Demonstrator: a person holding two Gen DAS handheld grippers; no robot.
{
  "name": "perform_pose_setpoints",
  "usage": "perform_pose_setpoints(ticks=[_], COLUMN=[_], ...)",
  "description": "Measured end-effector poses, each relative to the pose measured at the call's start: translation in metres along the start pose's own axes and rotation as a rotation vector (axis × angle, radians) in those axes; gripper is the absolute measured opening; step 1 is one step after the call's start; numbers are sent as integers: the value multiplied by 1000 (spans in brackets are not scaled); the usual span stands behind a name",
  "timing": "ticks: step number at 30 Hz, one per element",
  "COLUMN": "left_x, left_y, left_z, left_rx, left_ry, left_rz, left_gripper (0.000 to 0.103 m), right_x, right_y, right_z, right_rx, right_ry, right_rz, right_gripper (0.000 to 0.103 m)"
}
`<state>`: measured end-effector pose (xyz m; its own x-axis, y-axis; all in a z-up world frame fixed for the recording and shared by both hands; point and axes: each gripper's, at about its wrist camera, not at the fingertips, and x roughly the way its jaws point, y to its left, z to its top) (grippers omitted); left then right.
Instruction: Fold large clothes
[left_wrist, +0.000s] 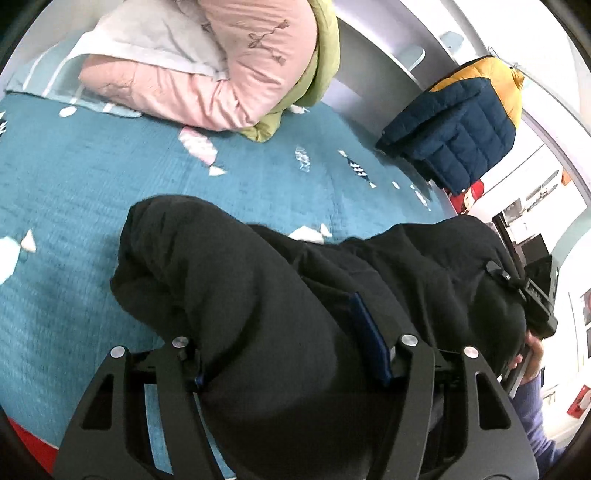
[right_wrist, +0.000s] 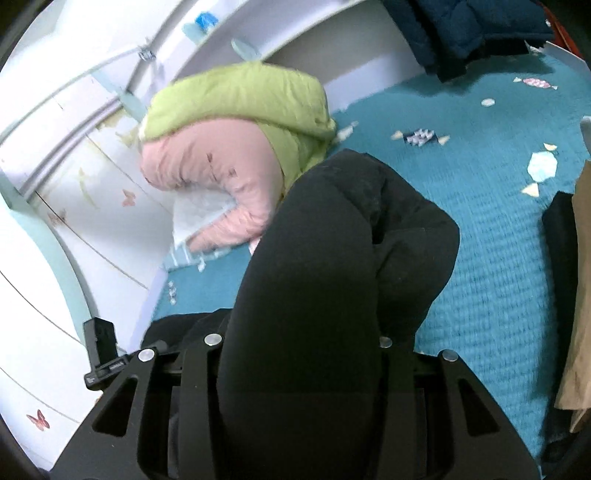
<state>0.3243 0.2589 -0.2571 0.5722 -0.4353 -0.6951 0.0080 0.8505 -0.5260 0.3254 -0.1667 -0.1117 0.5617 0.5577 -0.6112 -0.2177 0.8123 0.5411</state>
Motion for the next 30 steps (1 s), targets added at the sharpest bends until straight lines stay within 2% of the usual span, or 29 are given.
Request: perform_pose_setpoints(ticks=[2, 3, 5, 7, 9, 10, 11, 13, 14, 17, 18, 20, 23, 27, 30], left_x=[-1, 1, 10, 23, 22, 18, 16, 16, 22, 39, 41, 35, 19, -3, -17], left_y=[-7, -8, -3, 10, 19, 23, 25, 29, 33, 53, 59, 65, 57, 43, 31], left_z=[5, 7, 7, 1, -7, -11, -16, -29, -39, -68, -75, -85, -90, -89, -85], left_rx=[30, 30, 11, -9, -44, -65, -73, -73, -71, -111, -144, -186, -141, -84, -50], left_ry=[-42, -44, -11, 55, 64, 61, 64, 89, 119, 198, 198, 161, 114, 73, 30], left_rz=[-38, -29, 31, 99, 127, 127, 126, 157, 170, 215, 211, 191, 240, 312, 357], left_gripper=[63, 63, 63, 63, 63, 65, 74, 88, 88, 88, 88, 88, 88, 88, 88], right_x=[-9, -10, -7, -1, 3, 5, 5, 3, -1, -14, -19, -24, -36, -46, -51], right_y=[-4, -5, -18, -45, -79, -97, -117, -137, -139, -129, -123, -117, -100, -73, -56], right_z=[0, 1, -4, -10, -15, -16, -17, -18, -17, -11, -9, -9, -18, -29, -36], right_rx=[-4, -9, -6, 25, 67, 104, 150, 200, 206, 152, 115, 70, 10, -85, -137], right_ry=[-31, -32, 5, 48, 69, 85, 104, 128, 127, 109, 109, 120, 123, 108, 86], right_rz=[22, 17, -64, -173, -269, -294, -326, -339, -338, -360, -387, -414, -482, -659, -717], right_gripper=[38, 38, 40, 42, 50, 60, 65, 67, 68, 69, 69, 69, 69, 69, 71])
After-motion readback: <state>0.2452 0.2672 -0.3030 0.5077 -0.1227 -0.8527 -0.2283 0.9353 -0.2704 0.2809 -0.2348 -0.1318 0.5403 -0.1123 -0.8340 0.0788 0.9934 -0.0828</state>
